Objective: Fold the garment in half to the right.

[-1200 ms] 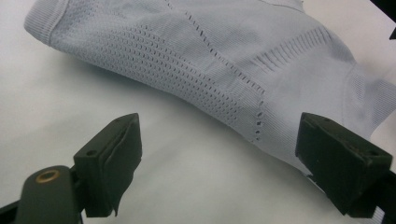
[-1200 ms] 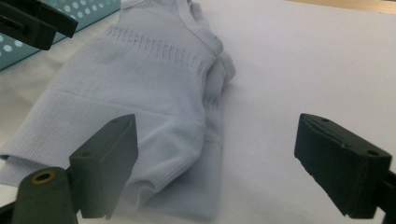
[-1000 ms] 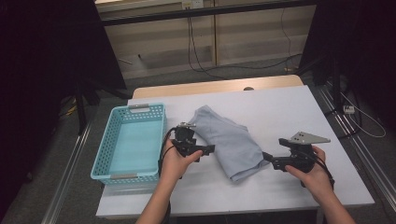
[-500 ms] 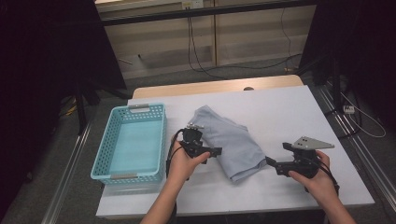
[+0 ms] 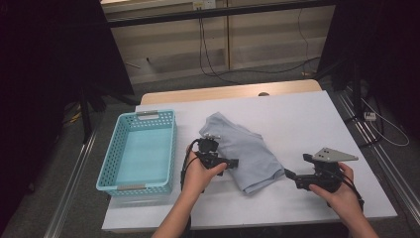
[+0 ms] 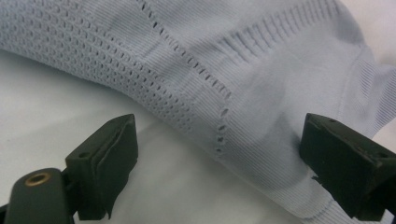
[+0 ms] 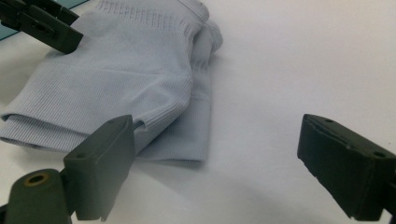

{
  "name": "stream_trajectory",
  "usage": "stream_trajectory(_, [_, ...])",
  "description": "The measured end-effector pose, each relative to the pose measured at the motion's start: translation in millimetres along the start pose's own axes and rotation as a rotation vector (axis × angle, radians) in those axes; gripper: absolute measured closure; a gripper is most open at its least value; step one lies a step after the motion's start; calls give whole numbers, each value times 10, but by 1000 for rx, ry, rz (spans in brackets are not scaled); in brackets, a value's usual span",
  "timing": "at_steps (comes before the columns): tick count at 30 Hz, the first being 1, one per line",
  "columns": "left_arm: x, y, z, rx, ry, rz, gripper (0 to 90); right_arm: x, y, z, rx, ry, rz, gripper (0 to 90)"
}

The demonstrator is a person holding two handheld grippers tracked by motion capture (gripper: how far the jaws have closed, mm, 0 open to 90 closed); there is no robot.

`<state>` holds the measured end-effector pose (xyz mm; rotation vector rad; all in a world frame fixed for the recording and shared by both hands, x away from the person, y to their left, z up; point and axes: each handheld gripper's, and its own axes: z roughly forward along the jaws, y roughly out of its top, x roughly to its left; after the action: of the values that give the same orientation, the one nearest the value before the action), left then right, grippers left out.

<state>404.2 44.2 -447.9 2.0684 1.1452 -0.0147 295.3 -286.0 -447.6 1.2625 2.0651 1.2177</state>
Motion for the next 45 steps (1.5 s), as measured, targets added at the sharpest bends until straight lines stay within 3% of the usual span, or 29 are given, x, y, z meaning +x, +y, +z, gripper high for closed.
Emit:
stream_trajectory(11, [12, -23, 9, 16, 0, 7, 142, 11, -2, 16, 5, 3, -10, 116])
stream_trajectory(16, [27, -47, 35, 14, -14, -36, 146, 11, -3, 16, 4, 4, -9, 117])
stream_trajectory(23, [21, -64, 45, 8, -13, -36, 183, 7, -8, 19, 6, 1, -10, 117])
stream_trajectory(24, [15, -66, 44, 6, -7, -35, 201, 8, -9, 19, 7, 1, -10, 117])
stream_trajectory(26, [9, -87, 52, -6, -52, -72, 338, 11, -9, 22, 8, -1, -12, 120])
stream_trajectory(29, [-15, -98, 57, -10, -35, -67, 370, 14, -11, 26, 11, 0, -16, 120])
stream_trajectory(31, [-32, -117, 79, -15, -68, -105, 463, 15, -11, 29, 10, 0, -18, 120])
stream_trajectory(33, [-46, -121, 80, -15, -53, -102, 516, 16, -10, 30, 11, 0, -18, 120])
stream_trajectory(35, [-39, -112, 76, 17, -77, -128, 590, 15, -10, 30, 13, -1, -18, 123])
stream_trajectory(38, [-27, -117, 84, 16, -96, -164, 673, 7, -15, 25, 15, -4, -17, 123])
stream_trajectory(40, [-10, -107, 72, 28, -100, -153, 705, -4, -15, 22, 11, -4, -16, 123])
stream_trajectory(45, [58, -56, -19, 35, -123, -193, 716, -17, -21, 11, 10, -9, -11, 123])
